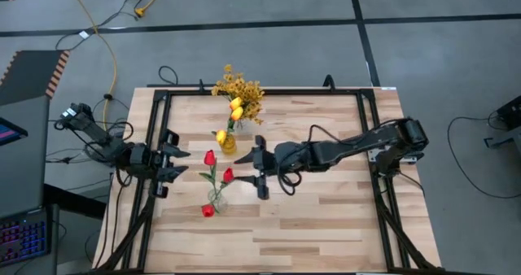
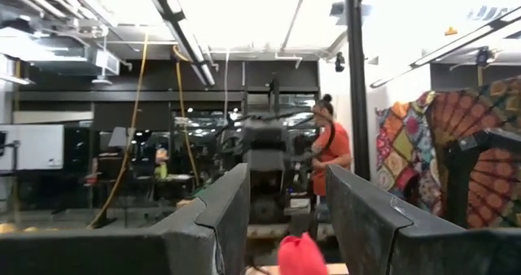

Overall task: Sort flowers into vase by color
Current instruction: Return to Home Position

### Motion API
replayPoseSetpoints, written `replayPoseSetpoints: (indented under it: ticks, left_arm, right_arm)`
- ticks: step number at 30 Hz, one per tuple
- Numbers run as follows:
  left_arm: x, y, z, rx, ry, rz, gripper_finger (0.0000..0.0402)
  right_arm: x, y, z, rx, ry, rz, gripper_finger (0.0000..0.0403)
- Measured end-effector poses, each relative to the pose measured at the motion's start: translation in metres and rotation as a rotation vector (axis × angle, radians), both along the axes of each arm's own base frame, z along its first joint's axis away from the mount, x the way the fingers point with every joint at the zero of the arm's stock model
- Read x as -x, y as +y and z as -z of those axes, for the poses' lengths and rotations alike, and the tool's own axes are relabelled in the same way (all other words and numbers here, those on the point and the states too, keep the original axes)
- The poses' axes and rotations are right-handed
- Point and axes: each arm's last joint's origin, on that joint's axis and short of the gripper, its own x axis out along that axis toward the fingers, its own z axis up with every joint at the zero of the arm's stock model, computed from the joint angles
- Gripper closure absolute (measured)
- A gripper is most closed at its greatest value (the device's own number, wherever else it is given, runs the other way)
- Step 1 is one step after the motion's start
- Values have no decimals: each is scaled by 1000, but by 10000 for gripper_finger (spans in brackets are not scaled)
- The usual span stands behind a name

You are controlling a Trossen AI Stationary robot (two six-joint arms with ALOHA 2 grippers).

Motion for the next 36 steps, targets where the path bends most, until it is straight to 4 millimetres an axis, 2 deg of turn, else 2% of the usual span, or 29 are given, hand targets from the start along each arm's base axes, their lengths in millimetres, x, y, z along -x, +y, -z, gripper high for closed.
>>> replayPoseSetpoints:
  ticks: [6,11,16,22,29,32,36]
  left_arm:
    - [13,10,-1,13,22,-41,255]
    - [28,21,-5,23,-4,-72,255]
    - [42,35,-2,43,42,-220,260]
    - [53,44,5,43,104,-302,289]
    - [59,50,10,36,146,-343,380]
    - [58,49,15,16,184,-339,396]
    - [55,47,24,-1,258,-318,401]
  right_arm:
    - [36,-11,-25,19,92,10,158]
    - [77,-24,-50,27,154,30,158]
    - [125,-42,-79,23,141,71,169]
    - [185,-58,-104,68,111,102,236]
    - [244,-69,-118,195,70,113,350]
    - [258,-73,-118,201,84,137,386]
    - [257,-76,-106,190,81,155,373]
